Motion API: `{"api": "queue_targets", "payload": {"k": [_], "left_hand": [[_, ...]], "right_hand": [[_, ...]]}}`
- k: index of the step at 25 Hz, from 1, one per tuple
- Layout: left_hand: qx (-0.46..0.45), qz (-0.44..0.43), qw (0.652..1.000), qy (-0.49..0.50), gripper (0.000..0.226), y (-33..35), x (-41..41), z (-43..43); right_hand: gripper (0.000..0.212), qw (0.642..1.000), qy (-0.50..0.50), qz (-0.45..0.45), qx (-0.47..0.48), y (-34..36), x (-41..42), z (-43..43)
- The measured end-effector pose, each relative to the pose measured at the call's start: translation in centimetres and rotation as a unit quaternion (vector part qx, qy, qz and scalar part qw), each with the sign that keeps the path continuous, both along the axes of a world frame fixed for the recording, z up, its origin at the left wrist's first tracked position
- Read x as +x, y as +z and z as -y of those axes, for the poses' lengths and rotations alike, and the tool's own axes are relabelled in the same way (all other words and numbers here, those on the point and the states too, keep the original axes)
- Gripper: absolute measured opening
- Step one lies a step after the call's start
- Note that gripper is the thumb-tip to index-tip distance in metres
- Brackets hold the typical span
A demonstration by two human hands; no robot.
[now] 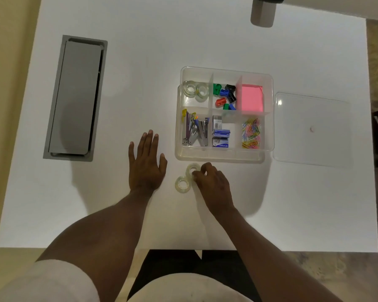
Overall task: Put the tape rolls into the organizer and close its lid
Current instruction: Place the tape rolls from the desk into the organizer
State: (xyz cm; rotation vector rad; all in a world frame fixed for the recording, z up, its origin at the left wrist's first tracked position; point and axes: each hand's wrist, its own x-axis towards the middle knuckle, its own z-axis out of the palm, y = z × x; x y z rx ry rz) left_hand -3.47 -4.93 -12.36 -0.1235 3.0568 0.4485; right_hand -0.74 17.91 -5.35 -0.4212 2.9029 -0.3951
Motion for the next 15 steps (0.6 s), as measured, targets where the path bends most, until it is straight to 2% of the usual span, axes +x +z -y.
{"api": "queue_targets", "payload": {"k": [4,7,15], "left_hand": [[-0.005,0.003,1.000,0.000,0.067,0.1,0.2,0.0],[-0.002,0.006,1.000,0.000,0.067,0.3,0.1,-0.3],[0.010,-0.001,1.000,-0.001,0.068,0.4,0.0,-0.4]], "right_hand": [[0.033,0.998,0.023,-0.041,-0.039,1.1,0.2,-0.3],[0.034,0.995,0.017,-0.078,-0.065,2.5,-2.0,-0.2],[0.023,0.989,-0.022,-0.134,-0.061,6.9,-16.0,0.7]]}}
